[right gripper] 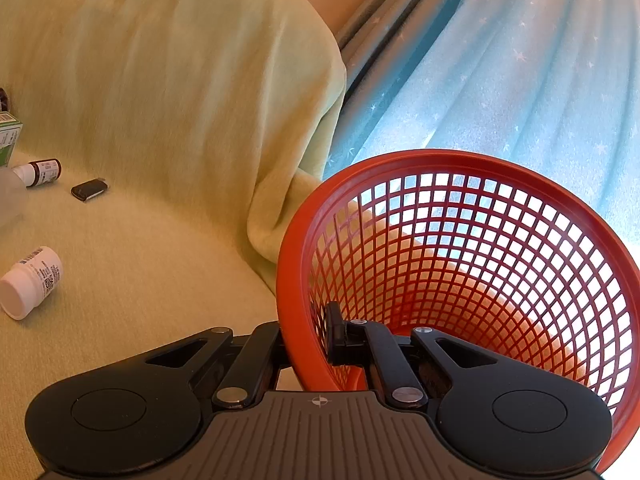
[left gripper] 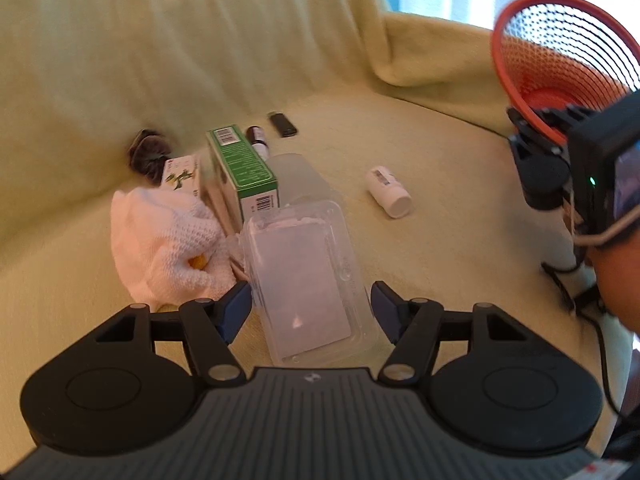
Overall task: Organize objects
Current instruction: 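Grasp the clear plastic tray with the left gripper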
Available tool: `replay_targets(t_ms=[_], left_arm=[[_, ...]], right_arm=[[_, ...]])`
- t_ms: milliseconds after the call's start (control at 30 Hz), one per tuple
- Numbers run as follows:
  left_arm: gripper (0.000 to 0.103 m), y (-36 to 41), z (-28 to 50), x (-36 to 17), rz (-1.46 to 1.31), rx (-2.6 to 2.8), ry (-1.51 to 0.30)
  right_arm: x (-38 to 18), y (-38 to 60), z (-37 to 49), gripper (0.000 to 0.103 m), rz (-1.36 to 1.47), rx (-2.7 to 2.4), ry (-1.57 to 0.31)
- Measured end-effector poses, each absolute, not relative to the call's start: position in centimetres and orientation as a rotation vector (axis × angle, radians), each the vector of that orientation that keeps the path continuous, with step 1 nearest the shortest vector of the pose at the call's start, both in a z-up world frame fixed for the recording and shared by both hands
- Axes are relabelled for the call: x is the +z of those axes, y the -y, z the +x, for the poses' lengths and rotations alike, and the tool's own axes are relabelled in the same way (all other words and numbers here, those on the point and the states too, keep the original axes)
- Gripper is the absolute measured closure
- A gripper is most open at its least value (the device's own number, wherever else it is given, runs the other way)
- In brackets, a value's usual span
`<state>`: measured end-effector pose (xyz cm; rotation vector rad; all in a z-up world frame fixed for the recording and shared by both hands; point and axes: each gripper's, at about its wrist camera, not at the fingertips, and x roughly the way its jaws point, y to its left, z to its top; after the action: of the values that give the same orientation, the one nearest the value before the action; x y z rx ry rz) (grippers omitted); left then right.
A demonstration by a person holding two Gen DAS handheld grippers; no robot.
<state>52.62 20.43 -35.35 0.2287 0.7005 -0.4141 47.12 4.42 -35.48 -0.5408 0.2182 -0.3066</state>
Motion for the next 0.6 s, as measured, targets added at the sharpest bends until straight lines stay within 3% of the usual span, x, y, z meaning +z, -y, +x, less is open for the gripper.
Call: replay_targets(t_ms=[600], left_arm=[[0.041,-20.6,53.06,-34.74,0.487,-0.576,-0.698]], right_arm=[[-35.59,-4.51,47.05,0.101,-0.541,-0.305,-0.22]])
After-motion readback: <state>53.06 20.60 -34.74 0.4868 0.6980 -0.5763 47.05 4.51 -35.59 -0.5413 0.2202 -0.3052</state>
